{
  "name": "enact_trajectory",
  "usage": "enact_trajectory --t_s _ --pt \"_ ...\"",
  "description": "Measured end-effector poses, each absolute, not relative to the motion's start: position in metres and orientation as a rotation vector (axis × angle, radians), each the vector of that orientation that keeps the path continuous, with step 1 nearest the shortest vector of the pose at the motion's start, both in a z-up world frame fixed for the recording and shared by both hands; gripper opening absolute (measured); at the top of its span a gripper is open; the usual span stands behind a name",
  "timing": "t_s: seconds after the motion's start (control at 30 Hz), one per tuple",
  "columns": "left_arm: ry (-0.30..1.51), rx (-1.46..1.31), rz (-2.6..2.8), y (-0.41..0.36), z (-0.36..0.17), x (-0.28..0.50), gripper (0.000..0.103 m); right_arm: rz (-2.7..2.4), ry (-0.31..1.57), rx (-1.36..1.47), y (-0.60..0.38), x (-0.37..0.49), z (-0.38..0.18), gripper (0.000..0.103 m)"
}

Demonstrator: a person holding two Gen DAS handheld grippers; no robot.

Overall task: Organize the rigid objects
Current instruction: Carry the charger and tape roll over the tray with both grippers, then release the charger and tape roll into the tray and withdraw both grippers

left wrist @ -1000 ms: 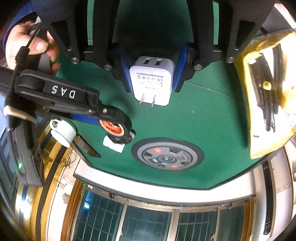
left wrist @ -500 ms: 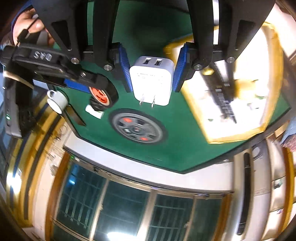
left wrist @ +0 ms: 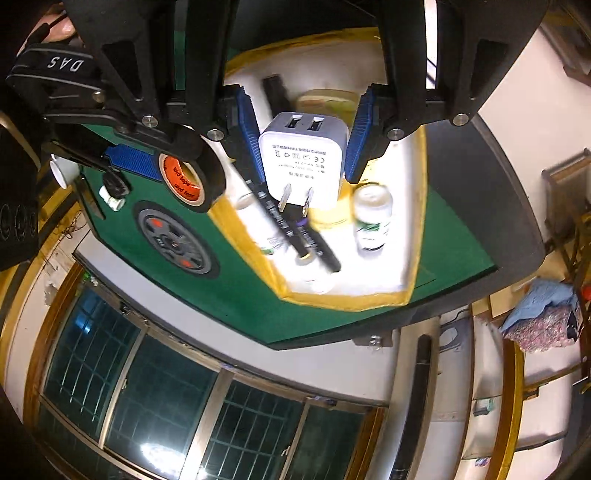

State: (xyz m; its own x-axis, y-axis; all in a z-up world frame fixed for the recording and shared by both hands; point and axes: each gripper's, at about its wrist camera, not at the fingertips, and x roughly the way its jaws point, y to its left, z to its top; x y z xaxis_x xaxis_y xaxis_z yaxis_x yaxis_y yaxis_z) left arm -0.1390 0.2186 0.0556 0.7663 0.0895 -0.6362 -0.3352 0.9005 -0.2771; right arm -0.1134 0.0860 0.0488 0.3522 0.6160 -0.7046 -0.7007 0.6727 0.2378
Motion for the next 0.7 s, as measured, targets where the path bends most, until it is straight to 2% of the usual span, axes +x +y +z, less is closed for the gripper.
enact_trajectory --t_s 0.4,0.7 --pt "0.698 -0.351 0.266 0.231 0.037 -0.137 0.042 0.819 0.863 -0.295 0.116 -0.117 0.029 0.055" --pt "0.705 -0.343 0.250 0.235 0.038 -0.138 0.043 0.839 0.891 -0.298 0.117 -0.116 0.026 0.055"
